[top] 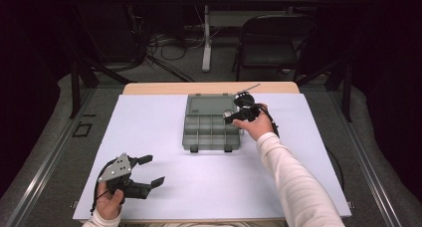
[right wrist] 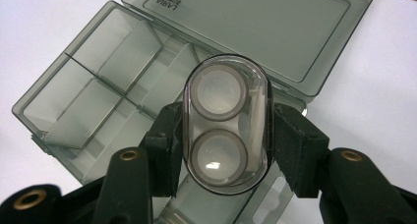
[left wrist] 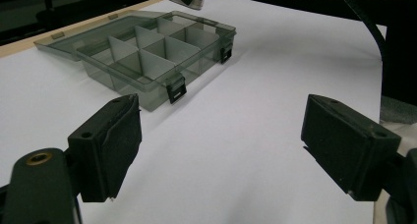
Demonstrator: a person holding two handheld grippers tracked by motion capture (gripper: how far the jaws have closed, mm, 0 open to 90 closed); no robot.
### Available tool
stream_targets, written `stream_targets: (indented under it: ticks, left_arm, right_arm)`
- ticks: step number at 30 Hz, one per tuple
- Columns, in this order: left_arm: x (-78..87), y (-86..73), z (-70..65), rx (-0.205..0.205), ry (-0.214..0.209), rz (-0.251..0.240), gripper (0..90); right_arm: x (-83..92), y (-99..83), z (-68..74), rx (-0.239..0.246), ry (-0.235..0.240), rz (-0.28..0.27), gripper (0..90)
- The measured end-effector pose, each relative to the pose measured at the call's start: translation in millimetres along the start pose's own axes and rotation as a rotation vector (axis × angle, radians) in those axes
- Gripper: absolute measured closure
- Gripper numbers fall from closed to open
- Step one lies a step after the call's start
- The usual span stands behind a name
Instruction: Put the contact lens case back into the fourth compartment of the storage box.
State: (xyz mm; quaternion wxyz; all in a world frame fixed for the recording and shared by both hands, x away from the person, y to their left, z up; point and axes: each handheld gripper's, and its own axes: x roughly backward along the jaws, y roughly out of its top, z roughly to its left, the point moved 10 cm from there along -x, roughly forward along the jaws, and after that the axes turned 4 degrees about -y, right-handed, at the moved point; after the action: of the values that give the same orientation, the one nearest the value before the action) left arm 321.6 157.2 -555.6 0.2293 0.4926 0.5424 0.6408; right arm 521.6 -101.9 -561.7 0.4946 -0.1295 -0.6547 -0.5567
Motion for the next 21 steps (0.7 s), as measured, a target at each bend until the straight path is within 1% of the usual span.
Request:
stream_targets:
  ticks: [5,10,11,14,15,17,18,21]
  left_arm:
    - [-0.2,-0.1,0.3,0.0,-0.001,0.001,16.0]
    - [-0.6,0.0,0.0,-0.002,-0.003,0.002,16.0]
    - [-0.8,-0.2,0.1,-0.003,-0.002,0.002,16.0]
    - [-0.3,-0.3,-0.2,-0.001,-0.002,0.003,16.0]
    - [-0.1,-0.2,-0.2,0.0,-0.002,0.002,16.0]
    - [0.0,-0.6,-0.3,0.001,-0.001,0.004,16.0]
    - [0.1,-0.7,-0.4,0.0,-0.001,0.004,16.0]
    - [0.4,-0.5,-0.4,0.0,0.0,0.0,16.0]
  right_arm:
    - [-6.0,0.4,-1.1,-0.008,0.001,-0.003,48.7]
    - [-10.1,-1.2,-2.8,-0.02,0.0,0.015,48.7]
    - [-11.5,-1.1,-3.9,-0.017,-0.002,0.014,48.7]
    - [-15.1,0.0,-5.1,-0.03,0.0,0.003,48.7]
    - [-15.6,-0.6,-5.4,-0.031,0.003,0.013,48.7]
    - [-18.6,0.2,-6.8,-0.03,-0.003,0.002,48.7]
    - [-19.0,-0.6,-7.2,-0.031,-0.006,0.011,48.7]
    - [-21.5,-1.0,-8.2,-0.032,-0.01,0.012,48.7]
